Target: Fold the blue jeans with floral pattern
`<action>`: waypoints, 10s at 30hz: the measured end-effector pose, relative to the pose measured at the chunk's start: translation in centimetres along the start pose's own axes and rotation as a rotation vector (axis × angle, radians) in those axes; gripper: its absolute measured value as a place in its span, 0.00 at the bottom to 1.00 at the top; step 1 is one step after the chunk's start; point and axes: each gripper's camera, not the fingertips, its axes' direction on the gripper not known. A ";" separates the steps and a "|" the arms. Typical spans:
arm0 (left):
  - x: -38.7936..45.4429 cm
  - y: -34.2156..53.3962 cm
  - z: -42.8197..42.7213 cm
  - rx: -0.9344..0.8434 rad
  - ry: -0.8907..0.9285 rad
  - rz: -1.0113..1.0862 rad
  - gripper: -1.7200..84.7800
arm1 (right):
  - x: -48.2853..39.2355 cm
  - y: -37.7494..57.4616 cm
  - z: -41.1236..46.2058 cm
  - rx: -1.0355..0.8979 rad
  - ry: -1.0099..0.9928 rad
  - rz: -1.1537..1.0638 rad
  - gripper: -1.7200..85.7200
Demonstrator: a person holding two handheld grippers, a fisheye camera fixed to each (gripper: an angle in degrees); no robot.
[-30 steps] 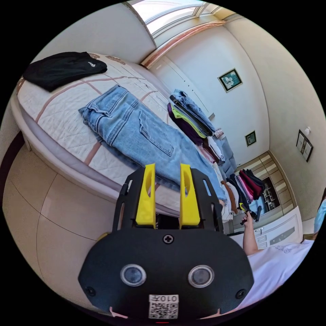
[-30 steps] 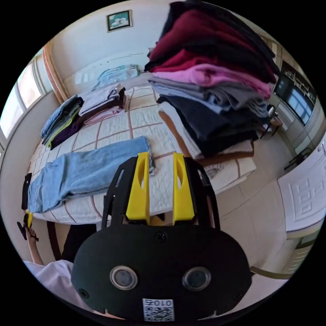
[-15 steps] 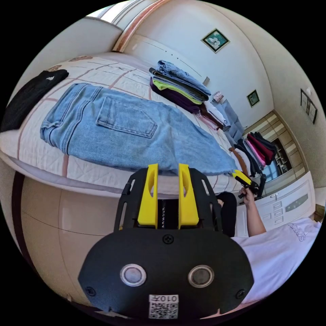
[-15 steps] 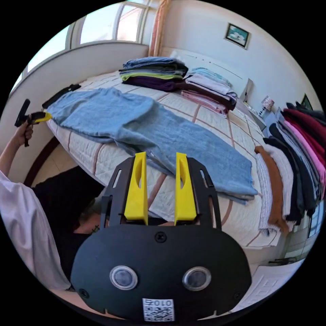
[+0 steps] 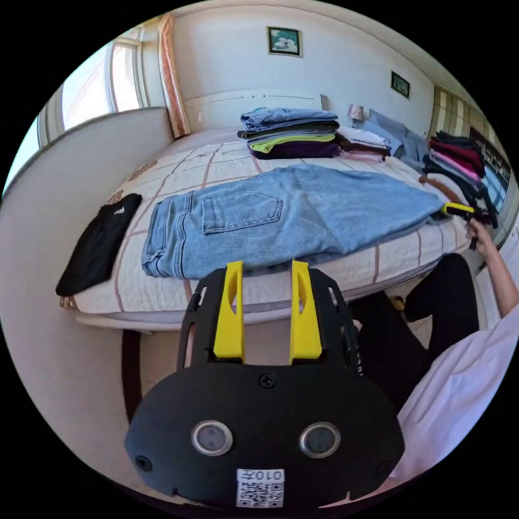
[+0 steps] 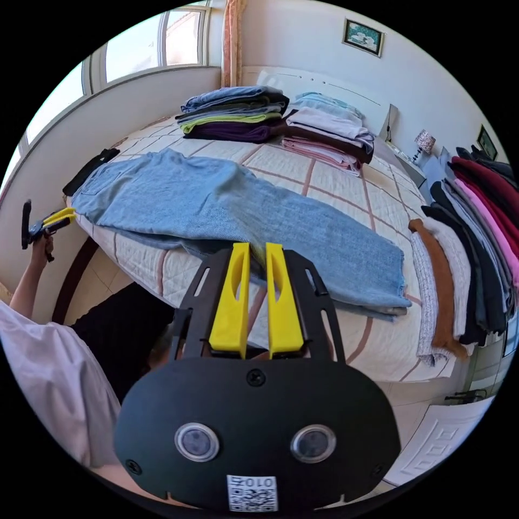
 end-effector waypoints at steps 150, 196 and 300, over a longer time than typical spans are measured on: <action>-49.7 1.0 -17.8 0.348 0.811 -1.123 0.11 | 19.9 18.8 -36.0 0.669 -0.033 0.666 0.03; -45.3 6.2 -9.7 0.354 0.781 -1.012 0.05 | 36.4 22.1 -13.7 0.175 -0.521 0.772 0.05; -32.9 -44.0 11.4 0.380 0.563 -0.324 0.09 | 29.9 -14.6 -2.4 -0.014 0.377 0.345 0.05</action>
